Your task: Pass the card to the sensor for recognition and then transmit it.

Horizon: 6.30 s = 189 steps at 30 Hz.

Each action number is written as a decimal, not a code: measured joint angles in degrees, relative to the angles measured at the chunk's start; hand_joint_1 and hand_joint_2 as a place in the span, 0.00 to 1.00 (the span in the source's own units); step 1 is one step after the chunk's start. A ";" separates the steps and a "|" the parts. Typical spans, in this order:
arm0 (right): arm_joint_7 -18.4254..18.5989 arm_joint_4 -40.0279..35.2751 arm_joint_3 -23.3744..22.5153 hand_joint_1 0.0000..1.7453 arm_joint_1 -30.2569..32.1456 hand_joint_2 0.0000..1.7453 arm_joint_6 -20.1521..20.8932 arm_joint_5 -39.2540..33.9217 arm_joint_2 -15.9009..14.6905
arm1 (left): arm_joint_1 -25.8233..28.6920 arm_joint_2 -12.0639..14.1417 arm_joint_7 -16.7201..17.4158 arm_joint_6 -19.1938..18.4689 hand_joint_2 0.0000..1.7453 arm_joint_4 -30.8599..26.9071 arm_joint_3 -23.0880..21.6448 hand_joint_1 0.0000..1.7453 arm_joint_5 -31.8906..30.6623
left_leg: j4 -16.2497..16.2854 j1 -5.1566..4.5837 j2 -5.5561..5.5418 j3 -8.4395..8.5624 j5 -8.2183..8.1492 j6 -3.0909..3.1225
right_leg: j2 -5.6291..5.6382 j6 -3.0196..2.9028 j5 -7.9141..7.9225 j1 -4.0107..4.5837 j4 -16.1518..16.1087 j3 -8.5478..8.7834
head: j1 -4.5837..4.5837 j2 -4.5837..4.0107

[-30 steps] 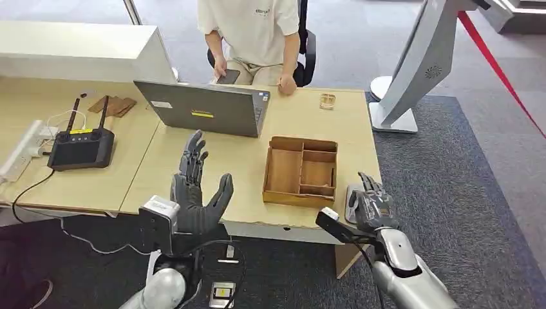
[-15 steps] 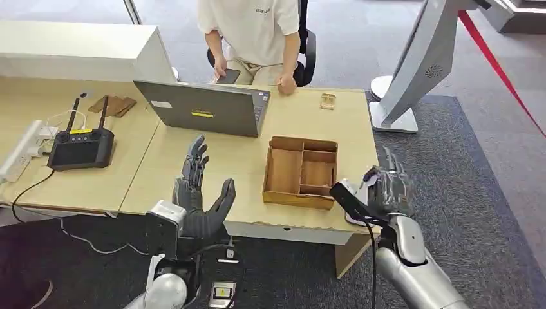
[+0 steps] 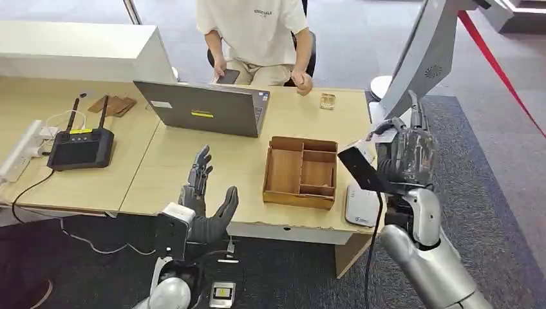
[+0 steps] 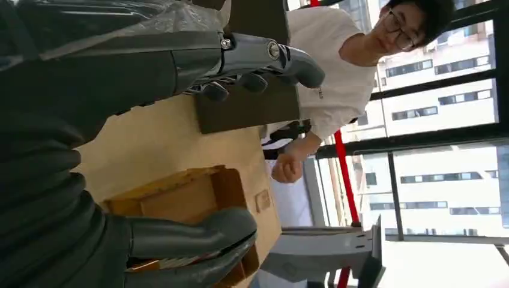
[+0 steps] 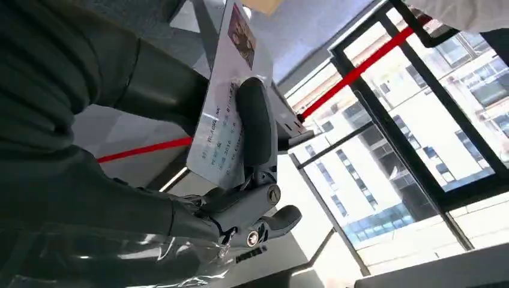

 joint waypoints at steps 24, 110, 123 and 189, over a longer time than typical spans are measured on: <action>-13.08 0.33 0.33 1.00 -9.03 1.00 1.21 -30.96 6.56 | -1.18 -1.90 -3.87 0.00 1.00 6.12 1.22 0.00 8.05 | -0.01 0.00 0.01 -0.15 0.07 0.00 | 0.01 0.00 0.03 0.00 0.06 -0.10 | -0.02 0.00; -8.46 0.82 4.15 0.00 7.93 1.00 7.81 -20.24 3.01 | 5.53 -2.49 0.26 0.00 1.00 -1.07 6.64 0.00 -3.76 | 0.00 0.01 -0.05 -0.38 0.16 -0.01 | -0.12 -0.05 0.10 0.02 0.05 -0.39 | 0.00 0.00; -3.11 -3.26 5.77 0.00 10.83 1.00 14.93 2.60 1.88 | 4.80 -2.29 -0.59 0.00 1.00 -1.44 6.64 0.00 -1.62 | 0.00 0.01 -0.05 -0.39 0.16 -0.01 | -0.11 -0.06 0.10 0.02 0.06 -0.40 | 0.00 0.00; -2.15 34.64 11.43 0.00 -0.33 1.00 6.12 10.77 12.92 | -2.30 -2.38 -2.58 0.00 1.00 4.50 -1.14 0.00 4.94 | 0.00 0.01 -0.03 -0.41 0.16 -0.01 | -0.10 -0.06 0.10 0.02 0.06 -0.42 | 0.00 0.00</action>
